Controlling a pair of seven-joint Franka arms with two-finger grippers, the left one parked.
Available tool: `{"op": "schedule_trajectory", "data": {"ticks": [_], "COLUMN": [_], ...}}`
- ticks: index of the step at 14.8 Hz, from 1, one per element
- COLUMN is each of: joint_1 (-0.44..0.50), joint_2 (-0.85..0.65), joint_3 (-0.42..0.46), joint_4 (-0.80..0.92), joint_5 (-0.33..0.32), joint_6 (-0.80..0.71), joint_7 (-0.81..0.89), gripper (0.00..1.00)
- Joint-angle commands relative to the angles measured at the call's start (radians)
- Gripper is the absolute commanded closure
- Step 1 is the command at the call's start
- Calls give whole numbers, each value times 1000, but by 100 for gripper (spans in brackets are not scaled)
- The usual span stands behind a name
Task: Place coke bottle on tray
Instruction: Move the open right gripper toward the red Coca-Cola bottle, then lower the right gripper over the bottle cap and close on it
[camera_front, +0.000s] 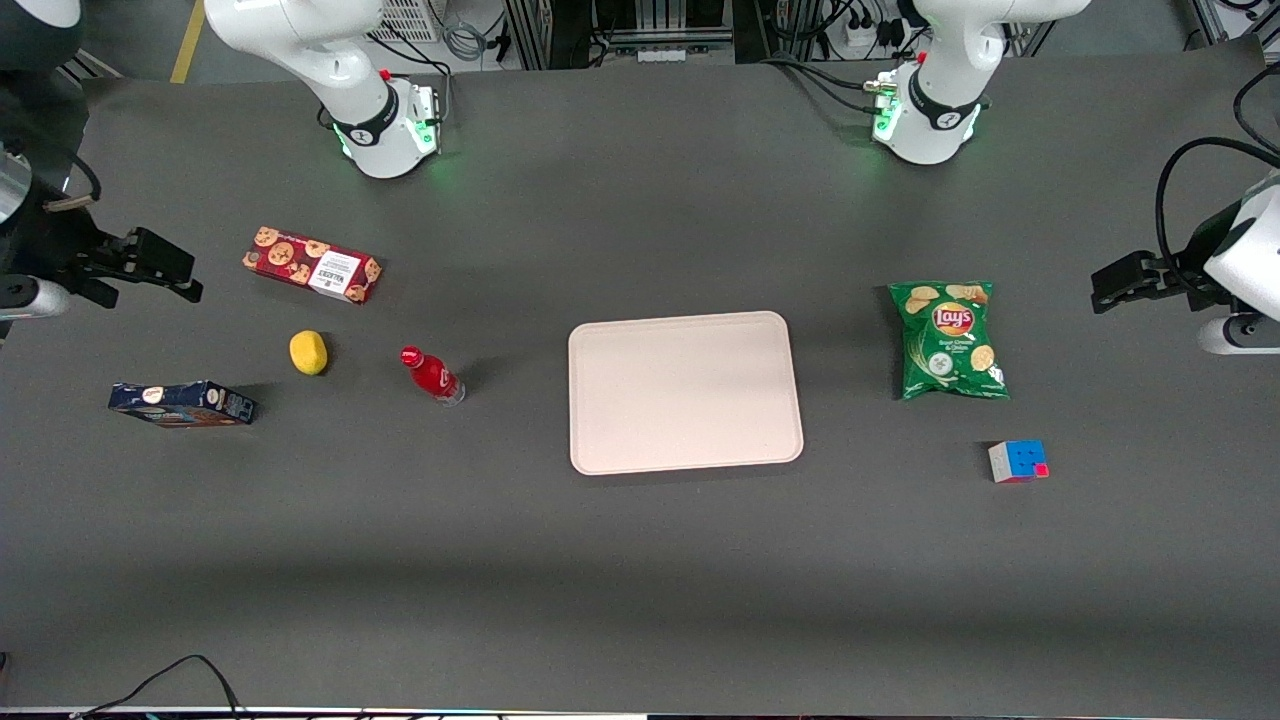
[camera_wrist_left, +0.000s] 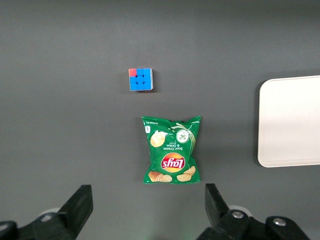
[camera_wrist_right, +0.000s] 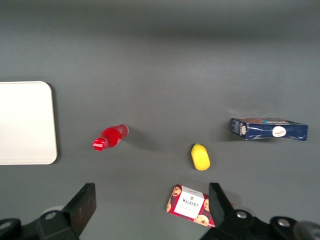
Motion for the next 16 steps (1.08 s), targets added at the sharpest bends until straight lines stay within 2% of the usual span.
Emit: {"op": "schedule_trajectory", "data": {"ticks": [1, 4, 8, 11, 16], "joint_1": [8, 8, 7, 7, 7], "joint_2": [25, 60, 45, 77, 143], "joint_3": [104, 178, 242, 265, 269], "joint_4": [-6, -70, -349, -486, -538], "joint_5": [-4, 0, 0, -12, -24], "joint_6": [-16, 53, 348, 530, 605], "joint_7": [120, 185, 203, 208, 208], "gripper": [0, 0, 0, 0, 0]}}
